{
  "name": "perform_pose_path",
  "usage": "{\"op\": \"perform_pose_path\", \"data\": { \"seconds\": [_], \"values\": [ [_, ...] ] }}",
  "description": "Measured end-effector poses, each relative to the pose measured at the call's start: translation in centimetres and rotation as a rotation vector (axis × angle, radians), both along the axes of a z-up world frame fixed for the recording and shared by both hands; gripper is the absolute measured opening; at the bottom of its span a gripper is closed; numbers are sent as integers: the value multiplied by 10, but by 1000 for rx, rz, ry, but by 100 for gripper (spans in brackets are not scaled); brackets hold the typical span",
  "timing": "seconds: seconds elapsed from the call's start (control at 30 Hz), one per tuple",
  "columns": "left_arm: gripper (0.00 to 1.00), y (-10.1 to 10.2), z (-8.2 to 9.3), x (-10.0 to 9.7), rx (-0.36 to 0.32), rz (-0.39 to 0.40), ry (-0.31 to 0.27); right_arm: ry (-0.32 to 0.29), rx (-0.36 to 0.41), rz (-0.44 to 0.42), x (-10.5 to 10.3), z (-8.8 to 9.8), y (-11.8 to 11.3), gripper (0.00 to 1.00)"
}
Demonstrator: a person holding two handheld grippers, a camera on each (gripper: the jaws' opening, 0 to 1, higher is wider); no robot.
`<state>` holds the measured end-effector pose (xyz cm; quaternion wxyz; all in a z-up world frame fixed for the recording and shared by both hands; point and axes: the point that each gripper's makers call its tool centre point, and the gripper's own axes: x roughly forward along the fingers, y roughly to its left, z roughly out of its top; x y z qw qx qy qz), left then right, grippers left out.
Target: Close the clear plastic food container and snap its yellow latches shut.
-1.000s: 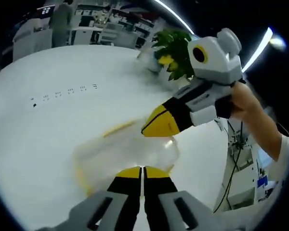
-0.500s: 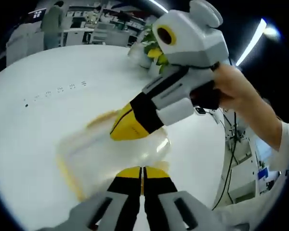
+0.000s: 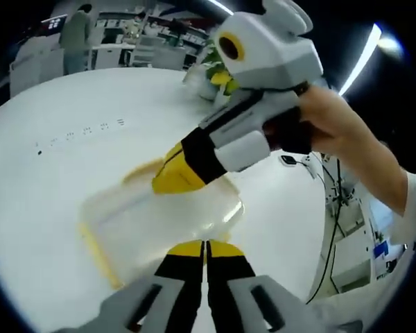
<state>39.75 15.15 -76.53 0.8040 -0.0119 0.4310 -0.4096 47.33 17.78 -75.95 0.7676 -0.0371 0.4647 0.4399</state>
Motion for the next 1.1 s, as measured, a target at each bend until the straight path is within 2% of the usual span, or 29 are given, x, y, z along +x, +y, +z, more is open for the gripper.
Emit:
{"op": "perform_pose_path", "data": {
  "seconds": [0.13, 0.3, 0.5, 0.77, 1.1],
  "values": [
    [0, 0, 0, 0, -2, -1, -1, -91, -71, -4, 13, -1, -7, 0],
    [0, 2, 0, 2, -5, -7, 2, -77, -51, -8, 19, -3, -3, 0],
    [0, 3, 0, 3, -21, -5, 16, -96, -52, -38, 32, -6, -8, 0],
    [0, 5, -1, 6, -35, -3, 32, -87, -67, -42, 29, -14, -11, 0],
    [0, 3, 0, 3, -32, -8, 24, -86, -64, -56, 37, -15, -12, 0]
  ]
}}
